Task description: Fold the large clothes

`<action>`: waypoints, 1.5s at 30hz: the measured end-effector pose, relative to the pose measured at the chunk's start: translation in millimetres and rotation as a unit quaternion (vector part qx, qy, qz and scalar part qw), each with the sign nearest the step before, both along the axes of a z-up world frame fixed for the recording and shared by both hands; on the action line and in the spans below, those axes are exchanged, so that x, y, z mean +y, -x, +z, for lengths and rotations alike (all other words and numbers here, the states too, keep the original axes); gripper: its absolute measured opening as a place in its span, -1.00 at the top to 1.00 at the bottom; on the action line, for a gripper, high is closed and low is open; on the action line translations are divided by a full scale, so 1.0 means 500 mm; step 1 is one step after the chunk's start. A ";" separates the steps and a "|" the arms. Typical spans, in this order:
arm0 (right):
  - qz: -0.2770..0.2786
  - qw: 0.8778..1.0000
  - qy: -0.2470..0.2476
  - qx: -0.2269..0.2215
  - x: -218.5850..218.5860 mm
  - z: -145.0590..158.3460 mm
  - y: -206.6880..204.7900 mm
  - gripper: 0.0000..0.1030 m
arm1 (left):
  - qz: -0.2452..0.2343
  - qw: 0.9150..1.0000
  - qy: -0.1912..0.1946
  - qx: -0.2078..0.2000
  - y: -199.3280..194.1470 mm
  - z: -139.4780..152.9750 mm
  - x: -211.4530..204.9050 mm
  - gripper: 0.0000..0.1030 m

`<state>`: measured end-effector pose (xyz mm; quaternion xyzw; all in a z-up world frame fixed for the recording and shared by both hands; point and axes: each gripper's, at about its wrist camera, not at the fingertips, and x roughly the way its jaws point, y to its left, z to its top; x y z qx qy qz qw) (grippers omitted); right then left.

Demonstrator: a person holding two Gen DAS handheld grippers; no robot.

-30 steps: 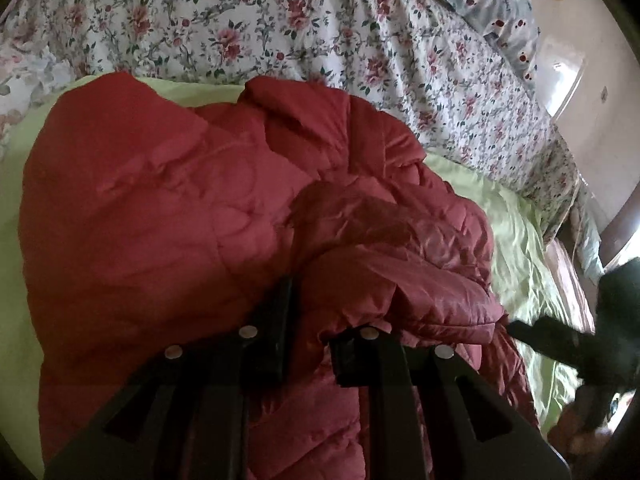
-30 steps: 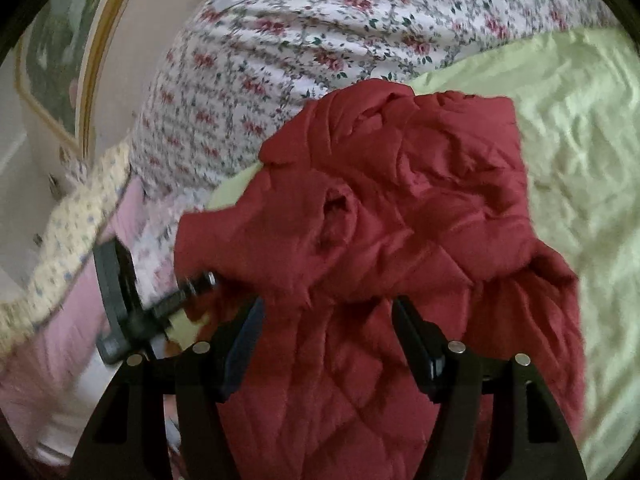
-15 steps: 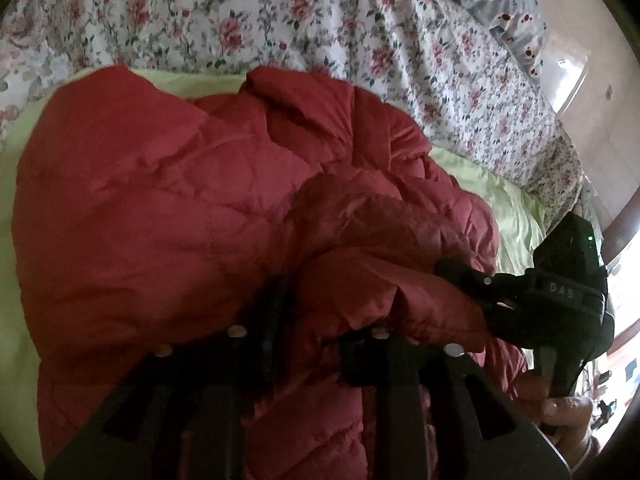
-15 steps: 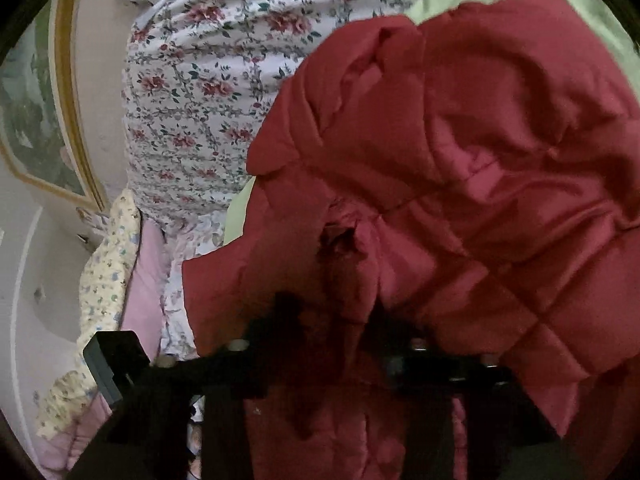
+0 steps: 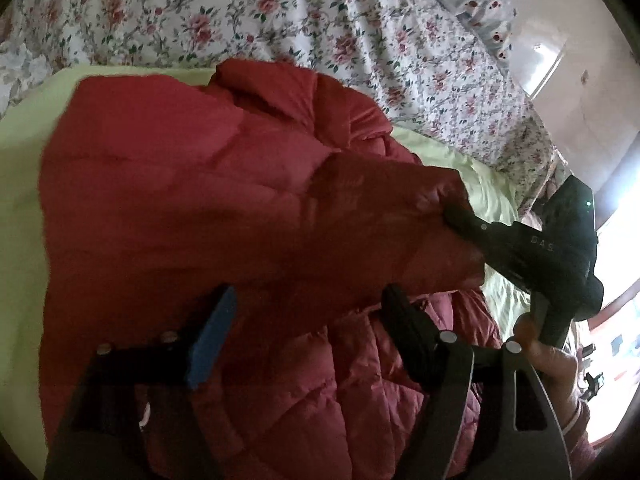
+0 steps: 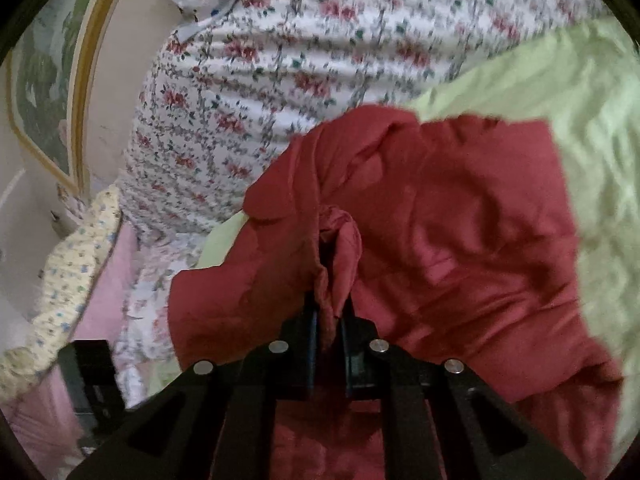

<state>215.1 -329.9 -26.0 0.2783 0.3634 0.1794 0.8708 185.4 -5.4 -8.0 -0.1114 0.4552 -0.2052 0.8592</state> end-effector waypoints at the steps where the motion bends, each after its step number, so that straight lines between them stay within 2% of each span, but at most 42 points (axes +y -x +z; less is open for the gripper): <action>1: -0.002 1.000 0.004 -0.002 -0.008 0.001 0.002 0.83 | 0.002 1.000 -0.003 -0.005 -0.001 0.006 0.005 -0.46; 6: -0.031 0.998 0.060 -0.015 -0.053 0.004 0.017 0.83 | 0.032 0.999 -0.015 -0.032 -0.033 0.031 0.048 -0.46; 10: -0.038 0.998 0.059 0.001 -0.077 -0.020 0.010 0.83 | 0.062 0.997 -0.029 -0.046 -0.085 0.034 0.082 -0.45; 13: -0.036 0.997 0.074 0.000 -0.075 -0.031 0.009 0.83 | 0.073 0.995 -0.048 -0.040 -0.124 0.011 0.094 -0.43; 15: -0.037 0.996 0.087 -0.004 -0.073 -0.034 0.011 0.83 | 0.071 0.995 -0.064 -0.028 -0.145 -0.013 0.091 -0.32; 17: -0.042 0.995 0.090 -0.002 -0.078 -0.039 0.012 0.83 | 0.068 0.994 -0.082 -0.007 -0.164 -0.051 0.085 -0.31; 19: -0.056 0.993 0.100 0.000 -0.085 -0.036 0.012 0.72 | 0.067 0.993 -0.097 0.003 -0.168 -0.076 0.078 -0.31; 21: -0.069 0.991 0.118 -0.011 -0.088 -0.020 0.019 0.58 | 0.073 0.992 -0.108 0.001 -0.164 -0.091 0.070 -0.32; 24: -0.089 0.985 0.133 -0.068 -0.085 0.034 0.059 0.57 | 0.081 0.990 -0.115 -0.003 -0.159 -0.097 0.063 -0.32; 26: -0.071 0.982 0.138 -0.107 -0.065 0.064 0.081 0.56 | 0.086 0.989 -0.123 -0.004 -0.159 -0.101 0.057 -0.32; 28: -0.034 0.982 0.149 -0.115 -0.032 0.065 0.079 0.40 | 0.089 0.988 -0.129 -0.004 -0.161 -0.102 0.053 -0.32; 30: -0.010 0.981 0.164 -0.101 0.001 0.047 0.064 0.39 | 0.090 0.987 -0.135 -0.003 -0.164 -0.102 0.051 -0.32; 34: 0.015 0.981 0.191 -0.042 0.036 -0.010 0.019 0.44 | 0.092 0.986 -0.138 -0.003 -0.164 -0.100 0.050 -0.32; 37: -0.005 0.965 0.260 0.006 0.038 -0.046 -0.011 0.44 | 0.091 0.986 -0.138 -0.003 -0.159 -0.091 0.051 -0.32; 38: -0.011 0.963 0.270 0.015 0.030 -0.055 -0.018 0.44 | 0.091 0.987 -0.132 -0.005 -0.153 -0.082 0.053 -0.32; 42: -0.012 0.971 0.234 0.038 0.004 -0.070 -0.031 0.45 | 0.097 0.989 -0.108 -0.035 -0.116 -0.047 0.069 -0.32; 45: -0.017 0.970 0.238 0.038 0.008 -0.073 -0.030 0.46 | 0.110 0.986 -0.118 -0.032 -0.107 -0.052 0.079 -0.31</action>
